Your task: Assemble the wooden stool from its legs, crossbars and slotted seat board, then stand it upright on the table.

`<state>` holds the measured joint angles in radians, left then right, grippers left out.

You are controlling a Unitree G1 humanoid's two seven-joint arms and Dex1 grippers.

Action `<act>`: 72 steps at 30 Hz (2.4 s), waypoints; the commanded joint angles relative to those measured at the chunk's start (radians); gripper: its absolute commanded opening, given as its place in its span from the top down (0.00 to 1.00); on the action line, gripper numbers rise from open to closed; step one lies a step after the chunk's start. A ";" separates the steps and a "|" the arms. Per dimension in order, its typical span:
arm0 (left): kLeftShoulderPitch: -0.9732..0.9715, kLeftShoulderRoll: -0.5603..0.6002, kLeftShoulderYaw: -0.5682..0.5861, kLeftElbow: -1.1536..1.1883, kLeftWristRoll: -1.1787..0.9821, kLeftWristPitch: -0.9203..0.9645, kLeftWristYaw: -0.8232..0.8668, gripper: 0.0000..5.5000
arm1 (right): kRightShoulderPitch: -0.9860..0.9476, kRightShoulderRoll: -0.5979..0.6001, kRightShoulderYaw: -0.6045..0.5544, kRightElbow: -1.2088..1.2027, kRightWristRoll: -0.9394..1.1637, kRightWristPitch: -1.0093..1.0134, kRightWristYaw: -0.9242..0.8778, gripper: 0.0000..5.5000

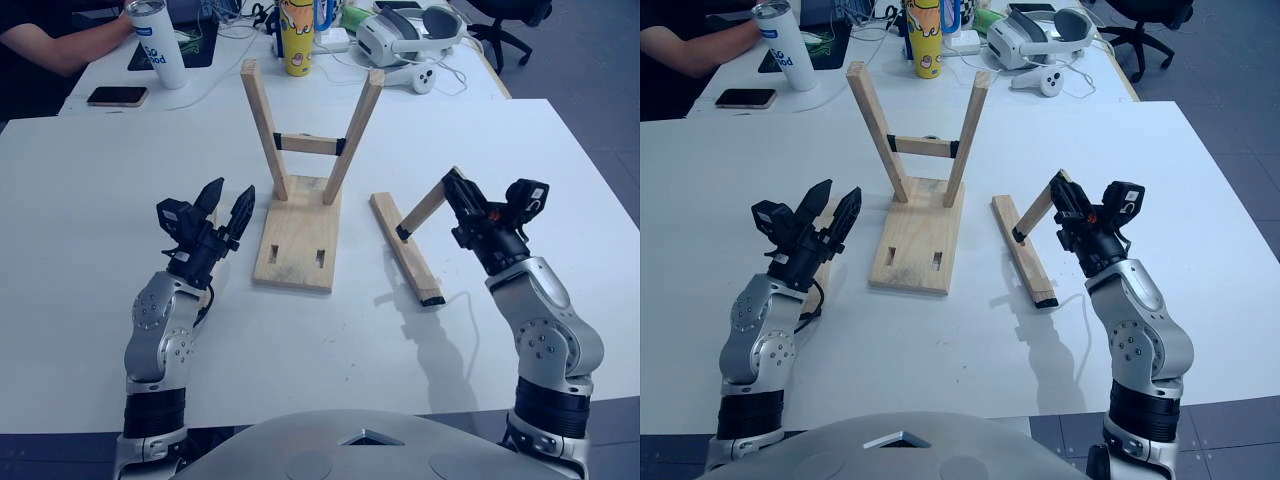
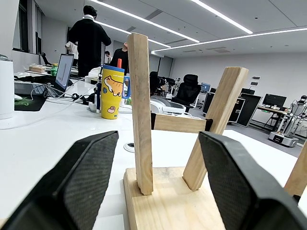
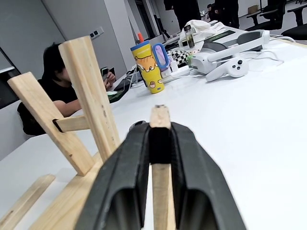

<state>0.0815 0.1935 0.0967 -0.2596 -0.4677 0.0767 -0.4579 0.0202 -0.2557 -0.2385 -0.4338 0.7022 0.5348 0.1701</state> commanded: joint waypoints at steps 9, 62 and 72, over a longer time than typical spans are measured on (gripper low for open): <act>-0.037 0.033 -0.016 0.001 0.018 0.022 -0.023 0.44 | 0.042 0.037 0.031 0.044 -0.121 -0.072 -0.008 0.92; -0.039 0.020 -0.081 -0.015 0.057 0.031 -0.032 0.44 | -0.072 -0.011 0.138 -0.003 -0.374 -0.148 0.033 0.67; -0.006 -0.021 -0.124 -0.035 0.087 0.005 -0.001 0.44 | -0.546 -0.065 -0.003 -0.022 -0.214 0.041 -0.038 0.88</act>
<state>0.0763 0.1721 -0.0237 -0.2895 -0.3953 0.0864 -0.4662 -0.5117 -0.3276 -0.2377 -0.4832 0.4762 0.5433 0.1436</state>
